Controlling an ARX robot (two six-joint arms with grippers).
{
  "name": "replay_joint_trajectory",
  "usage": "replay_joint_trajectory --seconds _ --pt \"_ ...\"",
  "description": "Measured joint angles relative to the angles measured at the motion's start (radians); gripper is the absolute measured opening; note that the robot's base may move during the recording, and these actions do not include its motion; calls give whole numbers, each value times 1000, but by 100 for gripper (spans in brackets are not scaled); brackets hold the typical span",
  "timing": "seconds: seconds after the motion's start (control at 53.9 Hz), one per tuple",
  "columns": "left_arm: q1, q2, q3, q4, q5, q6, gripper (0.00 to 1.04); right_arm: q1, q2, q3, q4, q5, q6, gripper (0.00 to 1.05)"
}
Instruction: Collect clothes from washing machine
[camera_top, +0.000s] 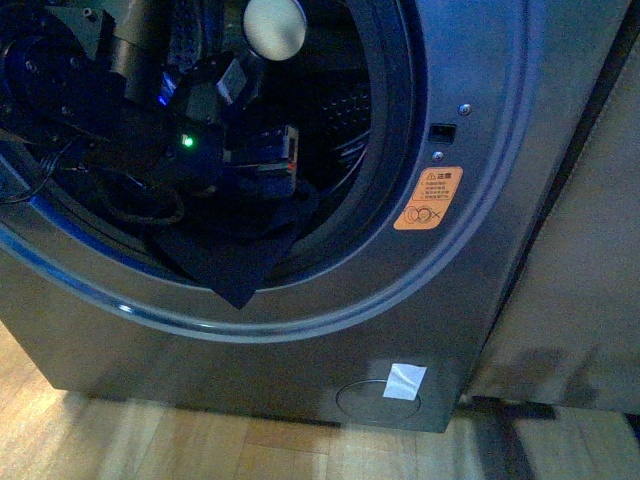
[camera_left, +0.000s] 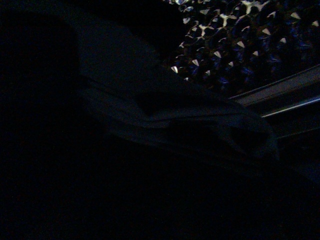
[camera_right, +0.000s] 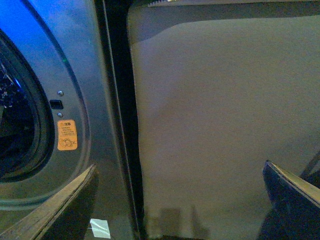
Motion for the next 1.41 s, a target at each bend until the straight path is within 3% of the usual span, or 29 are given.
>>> replay_joint_trajectory --seconds 0.334,0.76,1.149,1.409 --pt "-37 1 5 18 57 -70 98 0 0 0 0 0 0 97" --pt "-35 39 -2 -48 -93 193 98 0 0 0 0 0 0 97" --pt "14 59 -6 83 -310 461 98 0 0 0 0 0 0 97" --pt "27 89 13 36 -353 509 98 0 0 0 0 0 0 97"
